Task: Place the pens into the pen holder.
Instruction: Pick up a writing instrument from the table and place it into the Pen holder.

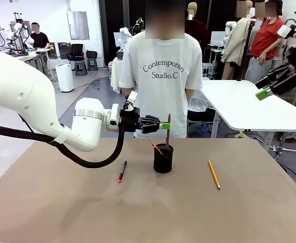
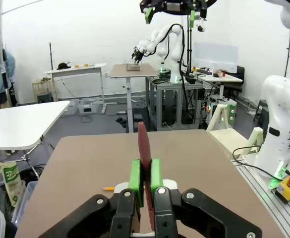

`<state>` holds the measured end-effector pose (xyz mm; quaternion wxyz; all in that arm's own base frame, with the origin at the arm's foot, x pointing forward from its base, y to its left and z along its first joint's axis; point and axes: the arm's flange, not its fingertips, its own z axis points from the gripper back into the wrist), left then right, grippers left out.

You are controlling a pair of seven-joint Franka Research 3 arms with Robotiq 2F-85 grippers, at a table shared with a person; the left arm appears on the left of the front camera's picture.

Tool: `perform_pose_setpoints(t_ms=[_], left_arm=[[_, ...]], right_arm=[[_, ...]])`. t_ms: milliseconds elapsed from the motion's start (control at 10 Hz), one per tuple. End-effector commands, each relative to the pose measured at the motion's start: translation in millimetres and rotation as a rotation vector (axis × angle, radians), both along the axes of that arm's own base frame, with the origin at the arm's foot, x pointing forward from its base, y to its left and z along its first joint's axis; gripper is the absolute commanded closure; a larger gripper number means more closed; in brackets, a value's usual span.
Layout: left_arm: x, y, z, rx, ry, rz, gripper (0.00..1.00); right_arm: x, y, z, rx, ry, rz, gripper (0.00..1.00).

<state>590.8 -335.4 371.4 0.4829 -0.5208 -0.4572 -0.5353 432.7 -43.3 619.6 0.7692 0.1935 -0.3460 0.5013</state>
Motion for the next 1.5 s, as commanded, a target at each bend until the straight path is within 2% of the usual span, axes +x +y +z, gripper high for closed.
perform_pose_setpoints(t_ms=[0,500,600,1000,1100,1400], left_arm=[[12.0,1.1,1.8,0.003,-0.014,-0.003,1.00],[37.7,5.0,-24.6,0.030,-0.008,0.024,1.00],[39.5,5.7,-28.7,0.025,-0.007,0.008,0.94],[37.8,8.7,-31.0,0.013,0.001,-0.025,0.15],[34.7,11.8,-28.5,0.023,0.011,-0.049,0.00],[24.8,24.1,-13.0,0.046,-0.005,-0.044,0.00]], right_arm=[[-0.3,0.2,1.5,0.001,-0.004,0.003,0.00],[-0.3,0.2,1.5,0.001,-0.004,0.003,0.00],[-0.3,0.2,1.5,0.001,-0.004,0.003,0.00],[-0.3,0.2,1.5,0.001,-0.004,0.003,0.00],[-0.3,0.2,1.5,0.001,-0.004,0.003,0.00],[-0.3,0.2,1.5,0.001,-0.004,0.003,0.00]])
